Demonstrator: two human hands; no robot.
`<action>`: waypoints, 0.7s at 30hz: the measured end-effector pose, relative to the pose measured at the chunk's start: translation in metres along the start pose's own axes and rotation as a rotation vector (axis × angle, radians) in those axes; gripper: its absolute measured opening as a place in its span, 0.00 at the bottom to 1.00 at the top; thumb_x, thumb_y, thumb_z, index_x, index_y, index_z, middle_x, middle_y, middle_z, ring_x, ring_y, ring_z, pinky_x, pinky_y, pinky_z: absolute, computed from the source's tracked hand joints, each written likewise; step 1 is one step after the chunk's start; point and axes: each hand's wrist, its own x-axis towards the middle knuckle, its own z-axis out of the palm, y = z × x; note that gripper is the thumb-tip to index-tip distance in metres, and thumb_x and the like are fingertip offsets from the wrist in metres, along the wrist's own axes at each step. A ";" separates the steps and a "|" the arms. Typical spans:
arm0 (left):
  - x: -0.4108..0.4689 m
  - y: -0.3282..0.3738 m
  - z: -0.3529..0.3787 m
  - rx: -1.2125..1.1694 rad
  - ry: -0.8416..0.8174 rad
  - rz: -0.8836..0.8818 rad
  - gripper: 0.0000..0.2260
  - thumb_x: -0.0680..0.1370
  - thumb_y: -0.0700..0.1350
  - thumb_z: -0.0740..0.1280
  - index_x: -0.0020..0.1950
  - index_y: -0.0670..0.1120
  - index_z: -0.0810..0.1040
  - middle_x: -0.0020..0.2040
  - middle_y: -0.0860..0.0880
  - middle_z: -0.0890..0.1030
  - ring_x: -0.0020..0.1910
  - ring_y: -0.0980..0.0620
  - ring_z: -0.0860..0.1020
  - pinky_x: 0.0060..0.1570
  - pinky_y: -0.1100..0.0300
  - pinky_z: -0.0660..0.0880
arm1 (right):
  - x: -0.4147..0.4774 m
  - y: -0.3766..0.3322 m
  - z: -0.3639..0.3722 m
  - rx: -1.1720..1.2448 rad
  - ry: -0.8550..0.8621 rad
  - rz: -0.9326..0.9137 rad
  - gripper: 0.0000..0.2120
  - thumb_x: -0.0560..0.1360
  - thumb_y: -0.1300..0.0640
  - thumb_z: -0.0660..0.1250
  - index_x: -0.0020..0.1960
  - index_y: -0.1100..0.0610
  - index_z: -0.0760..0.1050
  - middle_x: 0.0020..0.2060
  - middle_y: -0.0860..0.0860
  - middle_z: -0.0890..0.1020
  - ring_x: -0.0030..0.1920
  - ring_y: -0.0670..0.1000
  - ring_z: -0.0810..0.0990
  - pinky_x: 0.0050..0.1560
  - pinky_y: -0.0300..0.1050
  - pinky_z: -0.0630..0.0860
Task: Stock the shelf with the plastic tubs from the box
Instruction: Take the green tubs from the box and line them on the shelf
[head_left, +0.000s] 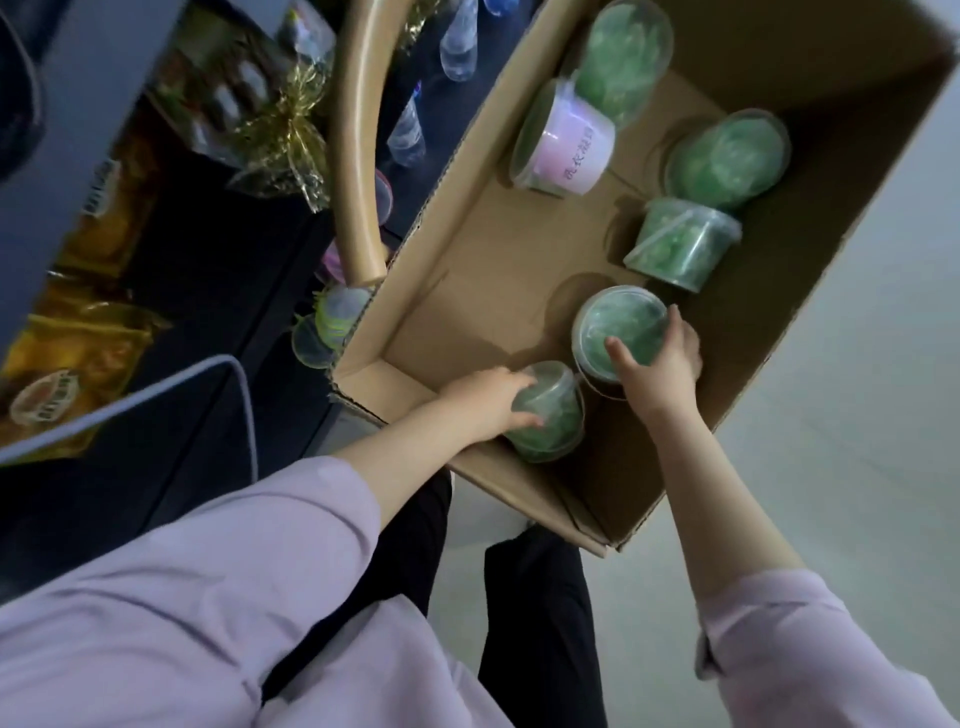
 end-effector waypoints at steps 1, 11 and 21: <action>-0.002 -0.002 -0.001 -0.002 -0.011 0.018 0.28 0.77 0.60 0.63 0.75 0.53 0.64 0.70 0.46 0.70 0.65 0.44 0.71 0.59 0.50 0.72 | 0.000 0.000 -0.001 0.008 -0.003 0.019 0.42 0.74 0.46 0.69 0.78 0.57 0.51 0.75 0.57 0.57 0.74 0.59 0.56 0.74 0.50 0.54; -0.023 -0.042 -0.039 -0.191 0.155 -0.023 0.12 0.79 0.50 0.64 0.60 0.47 0.77 0.56 0.46 0.81 0.56 0.46 0.77 0.55 0.51 0.73 | 0.012 -0.007 0.004 0.026 -0.089 -0.086 0.25 0.70 0.53 0.75 0.61 0.51 0.66 0.62 0.53 0.75 0.61 0.58 0.75 0.57 0.58 0.76; -0.086 0.019 -0.104 -0.151 0.528 -0.047 0.16 0.78 0.56 0.63 0.63 0.53 0.75 0.55 0.50 0.80 0.55 0.48 0.76 0.50 0.55 0.71 | -0.018 -0.058 -0.116 0.309 -0.024 -0.331 0.24 0.65 0.40 0.75 0.58 0.42 0.73 0.54 0.46 0.82 0.55 0.49 0.81 0.55 0.56 0.79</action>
